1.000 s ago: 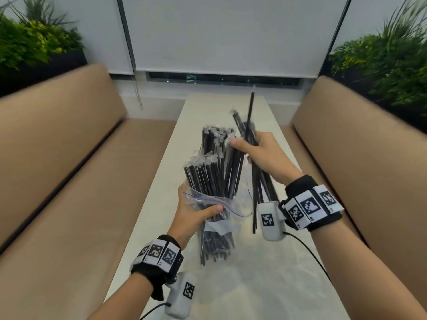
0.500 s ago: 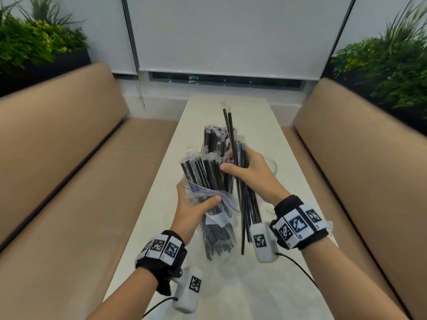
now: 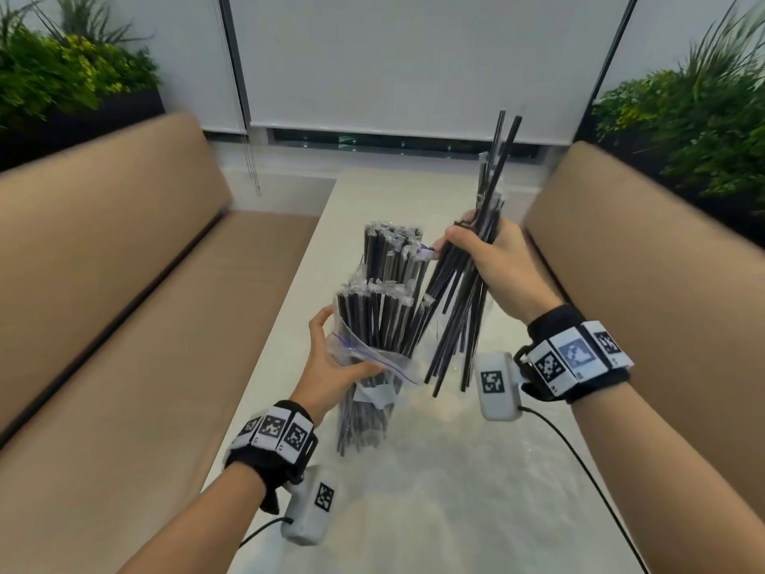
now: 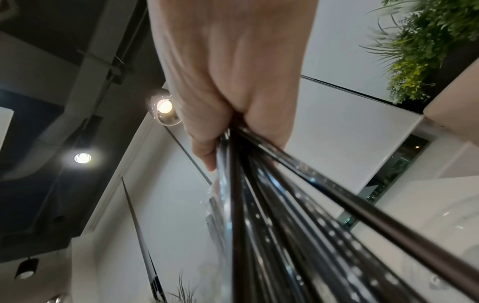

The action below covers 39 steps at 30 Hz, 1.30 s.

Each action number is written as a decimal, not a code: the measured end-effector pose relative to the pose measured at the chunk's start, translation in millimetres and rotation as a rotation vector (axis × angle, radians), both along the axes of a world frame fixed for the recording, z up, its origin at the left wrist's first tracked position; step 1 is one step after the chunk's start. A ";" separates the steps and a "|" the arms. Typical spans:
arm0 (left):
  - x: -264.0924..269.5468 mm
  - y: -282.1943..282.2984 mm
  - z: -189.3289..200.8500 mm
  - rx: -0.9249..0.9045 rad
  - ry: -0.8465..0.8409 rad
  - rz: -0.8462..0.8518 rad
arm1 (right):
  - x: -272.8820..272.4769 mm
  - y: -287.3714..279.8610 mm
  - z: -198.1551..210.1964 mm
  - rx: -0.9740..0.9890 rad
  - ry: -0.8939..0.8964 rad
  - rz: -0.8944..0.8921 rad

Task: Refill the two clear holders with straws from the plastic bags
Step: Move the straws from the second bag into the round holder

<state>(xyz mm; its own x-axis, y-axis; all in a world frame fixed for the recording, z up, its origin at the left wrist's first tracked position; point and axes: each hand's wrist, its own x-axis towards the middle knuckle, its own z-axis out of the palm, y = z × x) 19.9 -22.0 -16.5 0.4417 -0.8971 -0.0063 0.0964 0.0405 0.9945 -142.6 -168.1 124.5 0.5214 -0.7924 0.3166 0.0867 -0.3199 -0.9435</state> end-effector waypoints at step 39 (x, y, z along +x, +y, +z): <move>11.7 32.9 -15.3 -0.031 0.132 0.043 | 57.8 -82.8 16.5 -0.530 0.274 -0.409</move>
<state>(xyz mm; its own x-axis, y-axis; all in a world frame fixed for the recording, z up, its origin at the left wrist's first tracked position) 31.5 10.8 -31.8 0.4768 -0.8781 -0.0394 0.2239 0.0779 0.9715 -84.7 -250.8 141.0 0.3318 -0.7171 0.6129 -0.3552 -0.6969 -0.6231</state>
